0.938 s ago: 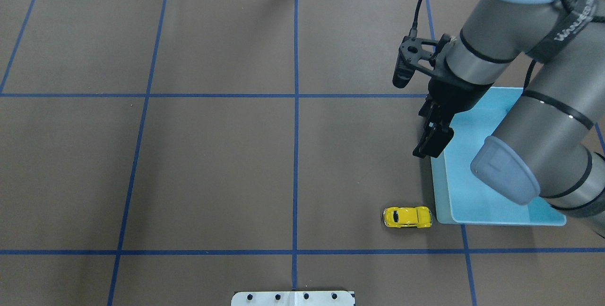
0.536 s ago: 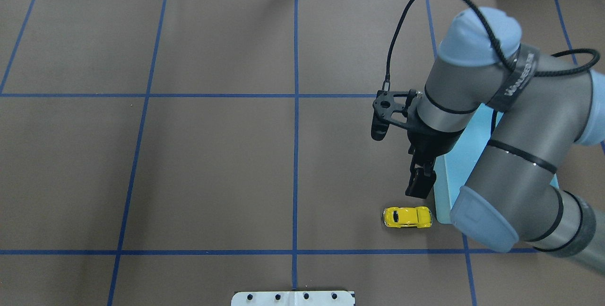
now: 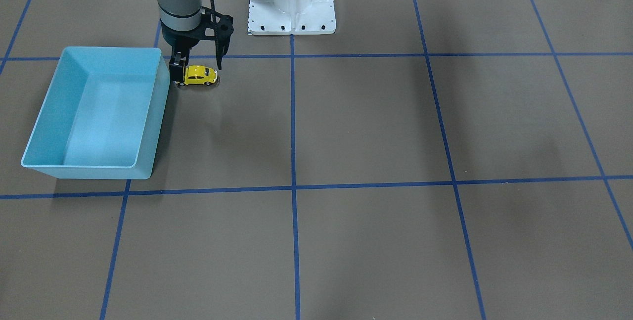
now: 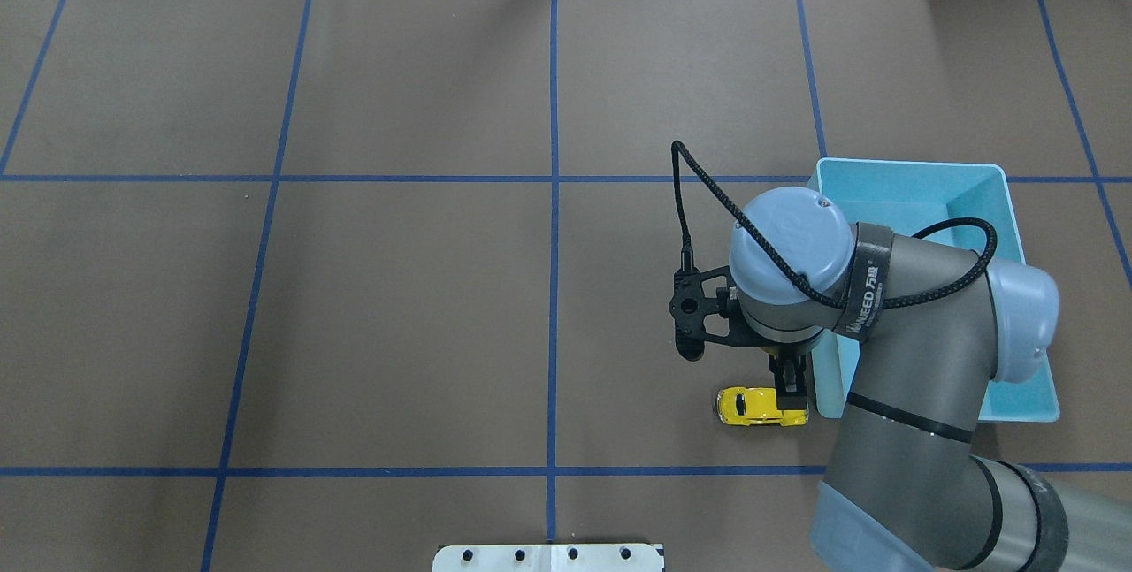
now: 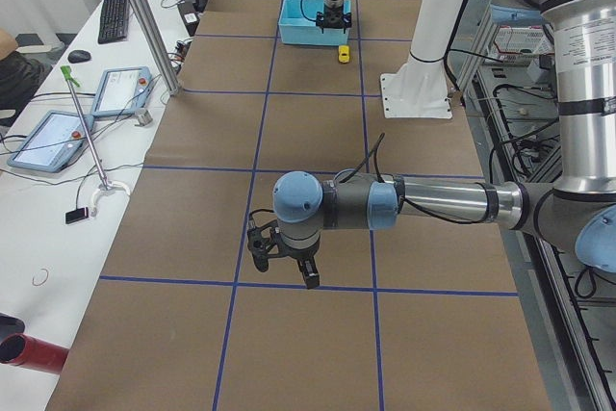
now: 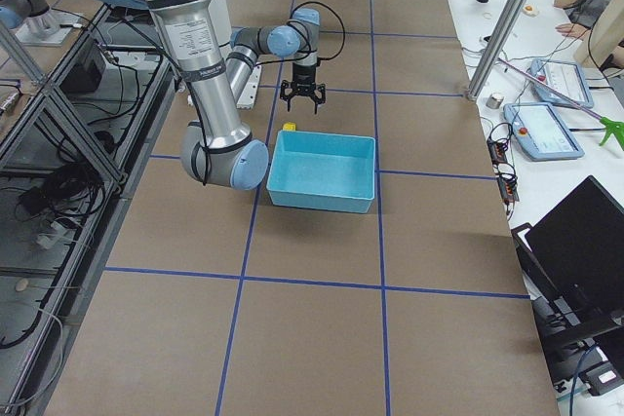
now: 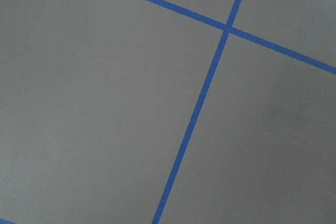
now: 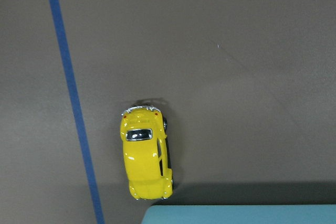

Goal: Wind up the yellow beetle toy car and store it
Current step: 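Lower the right gripper and close it on the yellow car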

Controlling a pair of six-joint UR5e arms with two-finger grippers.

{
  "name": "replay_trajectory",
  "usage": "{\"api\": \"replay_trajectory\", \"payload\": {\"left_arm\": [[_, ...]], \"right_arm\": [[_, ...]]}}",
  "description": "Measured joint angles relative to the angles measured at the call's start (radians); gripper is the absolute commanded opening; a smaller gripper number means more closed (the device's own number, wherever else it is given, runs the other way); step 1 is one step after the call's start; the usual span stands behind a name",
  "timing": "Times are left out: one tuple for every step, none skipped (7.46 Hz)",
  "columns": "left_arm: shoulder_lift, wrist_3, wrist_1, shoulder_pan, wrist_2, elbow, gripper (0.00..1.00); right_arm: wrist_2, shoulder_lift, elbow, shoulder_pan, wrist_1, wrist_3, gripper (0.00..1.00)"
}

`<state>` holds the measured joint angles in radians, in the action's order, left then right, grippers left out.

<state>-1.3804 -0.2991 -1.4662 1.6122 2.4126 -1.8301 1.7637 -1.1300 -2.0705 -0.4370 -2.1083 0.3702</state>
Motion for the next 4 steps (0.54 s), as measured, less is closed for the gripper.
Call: {"api": "replay_trajectory", "payload": {"left_arm": [[0.002,0.000,0.001,0.000,-0.001,0.000,1.00],[0.004,-0.001,0.001,0.000,-0.001,-0.001,1.00],[0.005,-0.001,0.001,0.000,-0.001,-0.001,1.00],[0.006,-0.001,0.001,0.000,-0.001,-0.001,1.00]], "right_arm": [[-0.025,-0.001,0.011,0.030,-0.001,-0.005,0.99],[-0.038,-0.001,0.029,0.054,0.000,-0.009,0.99],[-0.045,-0.002,0.050,0.071,0.003,-0.010,0.99],[-0.051,-0.002,0.069,0.081,0.006,-0.010,0.99]]}}
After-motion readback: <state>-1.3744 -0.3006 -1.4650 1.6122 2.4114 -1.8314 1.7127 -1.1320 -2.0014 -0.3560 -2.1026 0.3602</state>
